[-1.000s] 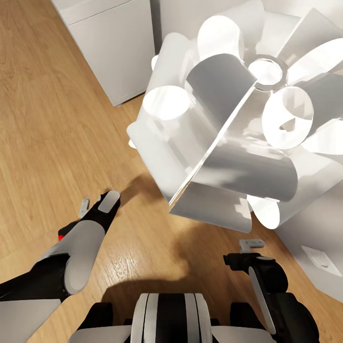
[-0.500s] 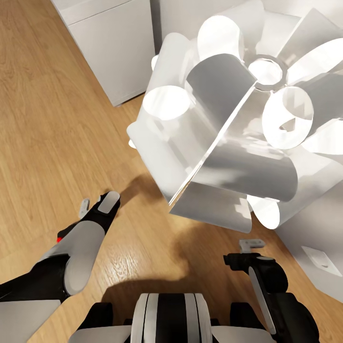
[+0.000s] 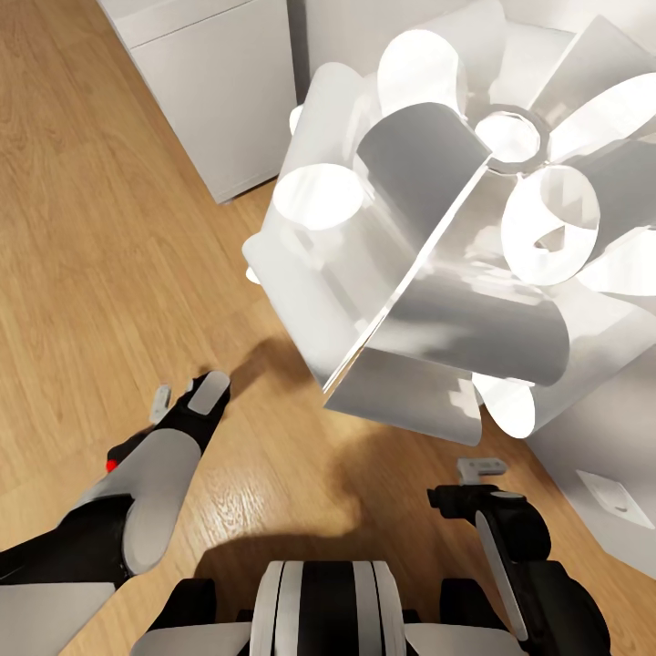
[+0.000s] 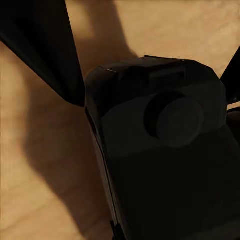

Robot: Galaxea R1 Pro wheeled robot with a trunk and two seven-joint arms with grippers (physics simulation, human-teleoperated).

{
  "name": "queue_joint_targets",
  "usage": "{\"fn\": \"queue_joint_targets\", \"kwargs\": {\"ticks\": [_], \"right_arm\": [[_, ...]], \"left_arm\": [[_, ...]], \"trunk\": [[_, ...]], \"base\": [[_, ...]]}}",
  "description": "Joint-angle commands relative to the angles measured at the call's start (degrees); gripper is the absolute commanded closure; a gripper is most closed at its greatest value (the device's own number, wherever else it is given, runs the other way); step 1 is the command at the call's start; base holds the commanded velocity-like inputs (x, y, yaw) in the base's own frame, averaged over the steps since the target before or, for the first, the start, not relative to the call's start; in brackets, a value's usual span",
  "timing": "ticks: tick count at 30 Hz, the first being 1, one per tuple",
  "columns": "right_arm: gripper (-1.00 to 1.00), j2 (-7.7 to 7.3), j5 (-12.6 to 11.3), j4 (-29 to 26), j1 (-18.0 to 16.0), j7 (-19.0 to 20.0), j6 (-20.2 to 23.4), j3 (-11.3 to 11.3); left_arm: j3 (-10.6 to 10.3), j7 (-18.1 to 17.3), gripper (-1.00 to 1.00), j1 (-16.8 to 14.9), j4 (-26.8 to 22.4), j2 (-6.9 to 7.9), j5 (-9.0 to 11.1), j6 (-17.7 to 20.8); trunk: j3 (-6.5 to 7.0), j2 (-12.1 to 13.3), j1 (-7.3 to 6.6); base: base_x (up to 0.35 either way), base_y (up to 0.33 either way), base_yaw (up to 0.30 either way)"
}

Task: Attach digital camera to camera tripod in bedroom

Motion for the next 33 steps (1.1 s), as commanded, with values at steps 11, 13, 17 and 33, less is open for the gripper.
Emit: {"fn": "queue_joint_targets", "kwargs": {"ticks": [11,13,17,33], "right_arm": [[-1.0,0.01,0.27,-0.05,-0.02,0.01,0.3,0.0],[-1.0,0.01,0.27,-0.05,-0.02,0.01,0.29,0.01],[-1.0,0.01,0.27,-0.05,-0.02,0.01,0.28,0.0],[-1.0,0.01,0.31,-0.05,-0.02,0.01,0.27,0.0]], "left_arm": [[0.13,0.19,1.0,0.05,-0.12,-0.06,-0.06,0.01],[0.14,0.19,1.0,0.05,-0.12,-0.06,-0.06,0.01],[0.11,0.24,1.0,0.06,-0.12,-0.1,-0.11,0.02],[-1.1,0.42,1.0,0.53,-0.12,-0.2,-4.05,0.18]], "trunk": [[-0.03,-0.01,-0.01],[-0.03,-0.01,-0.01],[-0.03,-0.01,-0.01],[-0.03,-0.01,-0.01]], "base": [[0.0,0.0,0.0],[0.0,0.0,0.0],[0.0,0.0,0.0],[-0.009,0.0,0.0]]}}
